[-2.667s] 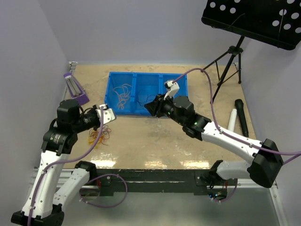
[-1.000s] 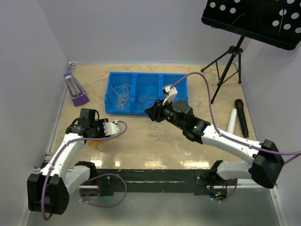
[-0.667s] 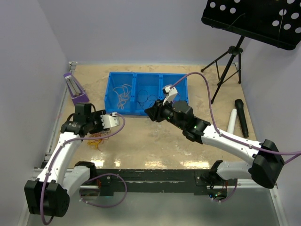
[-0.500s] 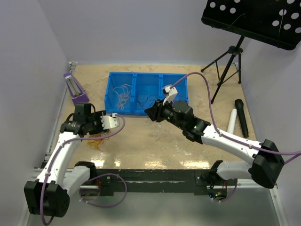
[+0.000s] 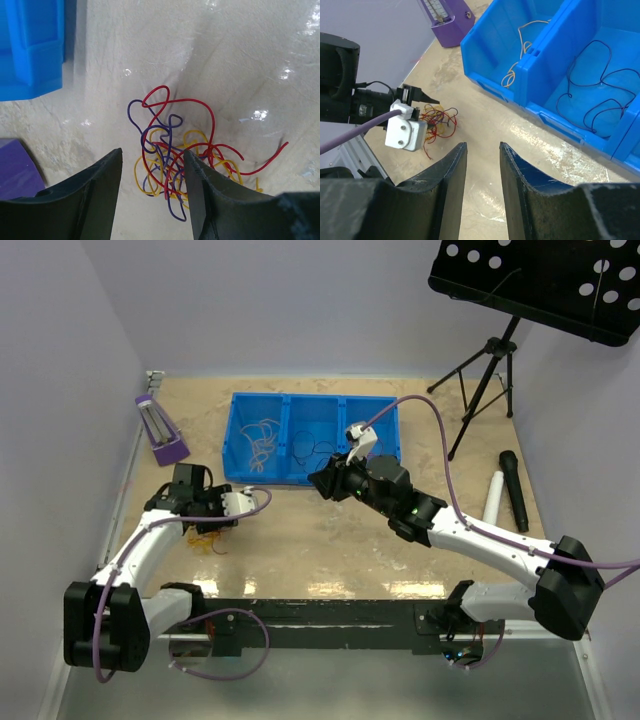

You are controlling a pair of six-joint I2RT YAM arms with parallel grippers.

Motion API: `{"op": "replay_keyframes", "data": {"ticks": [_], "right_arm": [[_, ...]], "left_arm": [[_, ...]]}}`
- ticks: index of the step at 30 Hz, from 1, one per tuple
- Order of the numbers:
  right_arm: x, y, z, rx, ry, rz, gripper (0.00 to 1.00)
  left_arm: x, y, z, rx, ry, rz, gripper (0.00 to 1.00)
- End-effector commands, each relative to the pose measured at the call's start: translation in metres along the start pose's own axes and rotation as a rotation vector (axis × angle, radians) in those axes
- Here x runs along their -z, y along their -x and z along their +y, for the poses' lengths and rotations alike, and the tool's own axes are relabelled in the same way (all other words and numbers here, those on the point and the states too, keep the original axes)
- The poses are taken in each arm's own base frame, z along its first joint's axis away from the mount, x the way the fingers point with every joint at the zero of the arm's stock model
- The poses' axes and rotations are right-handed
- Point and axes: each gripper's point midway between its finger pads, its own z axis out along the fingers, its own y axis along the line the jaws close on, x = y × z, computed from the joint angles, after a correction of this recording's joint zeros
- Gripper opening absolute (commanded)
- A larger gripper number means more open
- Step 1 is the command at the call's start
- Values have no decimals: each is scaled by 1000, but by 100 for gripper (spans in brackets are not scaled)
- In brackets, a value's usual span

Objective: Untangle the cables

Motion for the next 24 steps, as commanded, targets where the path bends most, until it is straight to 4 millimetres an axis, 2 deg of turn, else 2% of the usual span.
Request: {"op": "replay_keyframes", "data": {"ticks": [1,8,10,12,13,15,19,24], "right_arm": [[4,12,3,-3,6,-51,37],[1,13,6,-4,18,-48,37],[0,13,6,-3,17,-47,36],[0,14,7,-4,20,-49,35],[0,14,8,-3,22,-49,34],[1,17,9,-5,24,-53,34],[3,19,11,-8,30,-57,32],[6,19,11,-15,36,-61,31]], "left_arm": [[4,15,28,2,76,-58,56],[-4,0,8,-14,44,-20,49],[-5,-1,3,-18,32,-23,35],[-4,2,-2,-11,10,-37,12],[-3,4,-3,-4,1,-46,4],[4,12,-2,23,-1,-73,0],[35,40,13,41,47,-175,0],[95,88,30,30,115,-351,0]]}}
